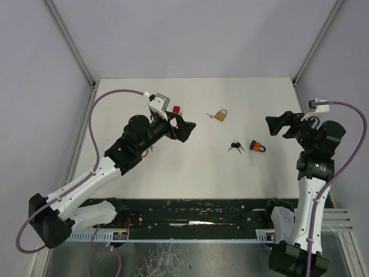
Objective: Lock with the key
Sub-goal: Reset both arms
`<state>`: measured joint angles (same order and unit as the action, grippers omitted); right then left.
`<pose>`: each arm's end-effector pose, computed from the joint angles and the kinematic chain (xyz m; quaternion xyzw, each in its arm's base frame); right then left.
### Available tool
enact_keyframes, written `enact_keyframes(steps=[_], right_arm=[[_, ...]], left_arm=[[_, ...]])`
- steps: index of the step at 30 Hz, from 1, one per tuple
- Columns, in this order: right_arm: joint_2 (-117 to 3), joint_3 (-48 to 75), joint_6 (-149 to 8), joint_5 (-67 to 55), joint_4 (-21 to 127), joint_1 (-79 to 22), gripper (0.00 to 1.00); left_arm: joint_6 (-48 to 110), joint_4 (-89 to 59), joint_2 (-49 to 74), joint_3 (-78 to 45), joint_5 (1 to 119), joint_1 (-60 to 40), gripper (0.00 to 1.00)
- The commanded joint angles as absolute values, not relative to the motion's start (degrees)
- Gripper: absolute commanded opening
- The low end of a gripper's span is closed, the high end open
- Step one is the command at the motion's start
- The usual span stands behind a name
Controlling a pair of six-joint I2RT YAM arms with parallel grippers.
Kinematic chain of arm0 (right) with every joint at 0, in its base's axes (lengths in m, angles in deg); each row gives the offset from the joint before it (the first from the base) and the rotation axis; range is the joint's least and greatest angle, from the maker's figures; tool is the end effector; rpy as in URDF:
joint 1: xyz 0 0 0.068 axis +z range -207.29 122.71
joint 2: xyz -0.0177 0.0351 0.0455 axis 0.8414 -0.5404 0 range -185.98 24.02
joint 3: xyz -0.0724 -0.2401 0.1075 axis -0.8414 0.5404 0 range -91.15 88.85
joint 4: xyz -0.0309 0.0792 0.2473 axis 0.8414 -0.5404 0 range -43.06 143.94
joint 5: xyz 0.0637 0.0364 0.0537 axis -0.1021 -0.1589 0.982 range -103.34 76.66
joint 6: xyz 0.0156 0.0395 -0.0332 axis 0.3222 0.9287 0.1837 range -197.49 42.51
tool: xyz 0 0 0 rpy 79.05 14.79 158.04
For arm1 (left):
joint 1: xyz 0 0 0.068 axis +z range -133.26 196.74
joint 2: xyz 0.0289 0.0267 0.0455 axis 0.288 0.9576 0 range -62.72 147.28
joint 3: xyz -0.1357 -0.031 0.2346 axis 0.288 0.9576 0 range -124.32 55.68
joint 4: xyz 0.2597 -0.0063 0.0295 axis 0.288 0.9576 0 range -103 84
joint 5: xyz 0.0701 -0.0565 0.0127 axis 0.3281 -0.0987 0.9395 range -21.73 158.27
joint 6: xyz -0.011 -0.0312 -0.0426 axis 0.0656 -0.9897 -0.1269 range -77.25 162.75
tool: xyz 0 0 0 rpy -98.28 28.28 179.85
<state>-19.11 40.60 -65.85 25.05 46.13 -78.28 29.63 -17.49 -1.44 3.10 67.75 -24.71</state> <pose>0.1646 -0.0396 0.3708 -0.0259 0.7196 0.1839 0.6691 0.1899 -0.1682 0.3591 0.1822 0.7095 -0.3150 0.6034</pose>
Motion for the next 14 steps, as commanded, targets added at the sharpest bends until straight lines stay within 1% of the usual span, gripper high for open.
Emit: enact_keyframes(steps=[1, 14], right_arm=[[-18.87, 38.09, -65.9, 24.7, 48.81, -78.12, 1.0], [-19.04, 38.02, -67.08, 24.81, 48.38, -78.12, 1.0]], left_arm=[[27.81, -20.91, -0.27, 1.06, 65.47, -22.62, 1.0], [28.11, -20.75, 0.51, 1.58, 65.54, -21.08, 1.0]])
